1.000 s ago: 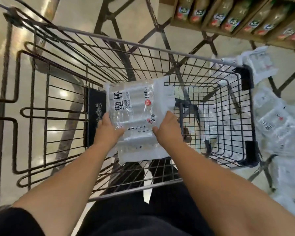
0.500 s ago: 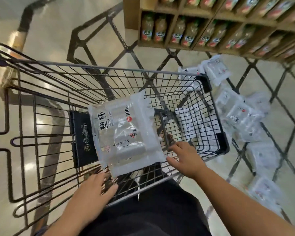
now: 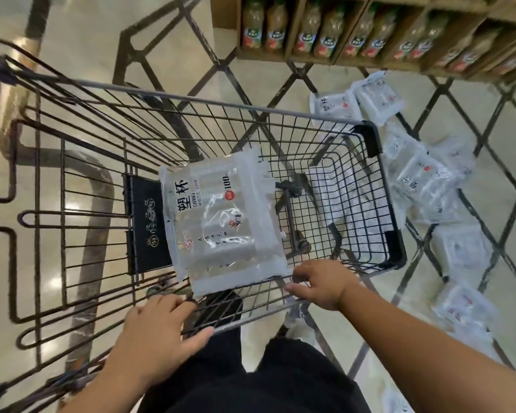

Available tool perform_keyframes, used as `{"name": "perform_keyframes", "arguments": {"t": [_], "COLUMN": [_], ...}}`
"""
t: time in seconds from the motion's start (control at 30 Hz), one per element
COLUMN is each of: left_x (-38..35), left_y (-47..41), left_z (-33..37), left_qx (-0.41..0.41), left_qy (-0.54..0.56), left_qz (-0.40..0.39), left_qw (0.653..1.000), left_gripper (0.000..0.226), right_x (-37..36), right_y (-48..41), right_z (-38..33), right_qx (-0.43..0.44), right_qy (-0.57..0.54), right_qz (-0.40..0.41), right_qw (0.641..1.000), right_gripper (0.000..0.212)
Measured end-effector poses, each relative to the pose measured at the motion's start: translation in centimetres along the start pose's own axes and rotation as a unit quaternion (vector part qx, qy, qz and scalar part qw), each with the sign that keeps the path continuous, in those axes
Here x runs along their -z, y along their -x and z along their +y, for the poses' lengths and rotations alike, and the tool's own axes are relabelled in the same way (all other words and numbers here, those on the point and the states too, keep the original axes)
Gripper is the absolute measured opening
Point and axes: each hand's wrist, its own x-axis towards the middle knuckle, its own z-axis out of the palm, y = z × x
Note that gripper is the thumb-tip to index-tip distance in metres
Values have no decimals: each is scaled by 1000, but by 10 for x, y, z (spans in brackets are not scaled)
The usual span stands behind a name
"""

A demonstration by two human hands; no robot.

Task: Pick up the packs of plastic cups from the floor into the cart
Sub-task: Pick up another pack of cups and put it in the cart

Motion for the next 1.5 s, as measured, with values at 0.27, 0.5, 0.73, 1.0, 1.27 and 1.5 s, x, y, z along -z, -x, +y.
{"name": "perform_keyframes", "arguments": {"t": [0.27,0.5,0.73,1.0,1.27,1.5], "left_x": [-47,-92,-141,-172,-194,-216], "left_y": [48,98,147,173,203,222], "left_z": [48,110,166,209,264,333], "left_qx": [-23,-24,-20,-33,-42,-51], "left_qy": [-36,-32,-37,-92,-57,-69], "left_qz": [116,103,88,34,-27,-48], "left_qw": [992,994,995,995,997,995], "left_gripper": [70,68,71,75,72,80], "right_x": [-63,-111,-169,-227,-265,-304], "right_y": [62,124,187,241,306,348], "right_z": [34,68,100,128,151,211], "right_qx": [77,103,76,33,63,27], "right_qy": [-5,25,37,13,-11,7], "right_qz": [36,37,40,85,134,113], "right_qw": [996,994,996,996,989,993], "right_gripper": [81,74,88,87,51,92]}}
